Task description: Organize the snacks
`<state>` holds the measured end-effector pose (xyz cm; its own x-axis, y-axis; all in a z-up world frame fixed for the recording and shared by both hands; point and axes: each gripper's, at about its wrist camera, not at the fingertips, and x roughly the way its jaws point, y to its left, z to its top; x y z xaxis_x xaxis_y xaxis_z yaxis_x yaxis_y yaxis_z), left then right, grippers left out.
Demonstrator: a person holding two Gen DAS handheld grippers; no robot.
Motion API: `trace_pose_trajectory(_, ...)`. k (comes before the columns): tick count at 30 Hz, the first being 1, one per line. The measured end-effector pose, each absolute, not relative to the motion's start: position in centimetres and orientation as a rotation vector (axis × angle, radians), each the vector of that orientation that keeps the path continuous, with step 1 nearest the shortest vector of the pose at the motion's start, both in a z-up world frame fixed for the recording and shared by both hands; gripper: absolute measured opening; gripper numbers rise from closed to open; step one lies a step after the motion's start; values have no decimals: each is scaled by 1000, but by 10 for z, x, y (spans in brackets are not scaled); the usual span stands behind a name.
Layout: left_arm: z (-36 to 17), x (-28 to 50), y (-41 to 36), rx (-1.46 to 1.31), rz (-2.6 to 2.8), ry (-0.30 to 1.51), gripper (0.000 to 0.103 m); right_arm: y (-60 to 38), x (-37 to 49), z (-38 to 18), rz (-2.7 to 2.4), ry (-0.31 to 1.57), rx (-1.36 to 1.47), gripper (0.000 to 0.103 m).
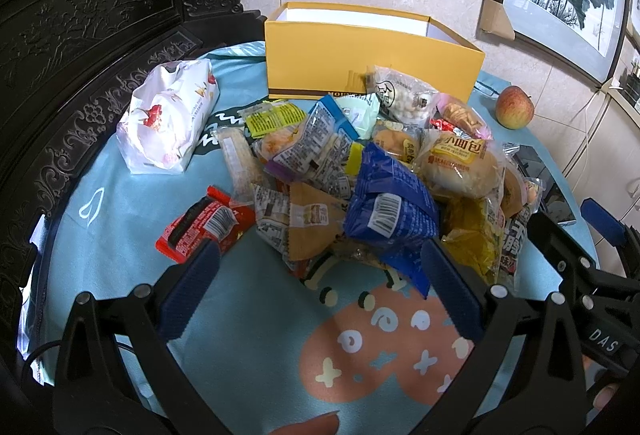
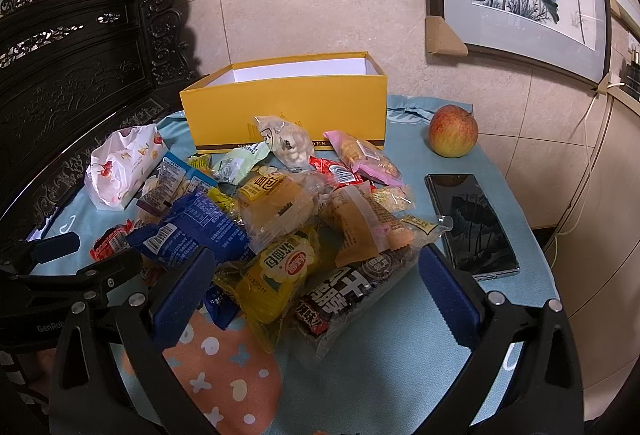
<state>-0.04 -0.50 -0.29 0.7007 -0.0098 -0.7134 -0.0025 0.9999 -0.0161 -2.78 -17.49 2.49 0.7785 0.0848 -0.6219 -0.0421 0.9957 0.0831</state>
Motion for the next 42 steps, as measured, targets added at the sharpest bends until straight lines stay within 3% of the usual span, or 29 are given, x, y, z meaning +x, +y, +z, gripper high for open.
trace_pose_trajectory(39, -23, 38, -34, 7, -94, 855, 101, -183, -35, 32, 77, 660, 100, 102)
trace_pose_trajectory(42, -28, 46, -46, 0, -140, 883, 92, -182, -34, 31, 76, 664, 99, 102)
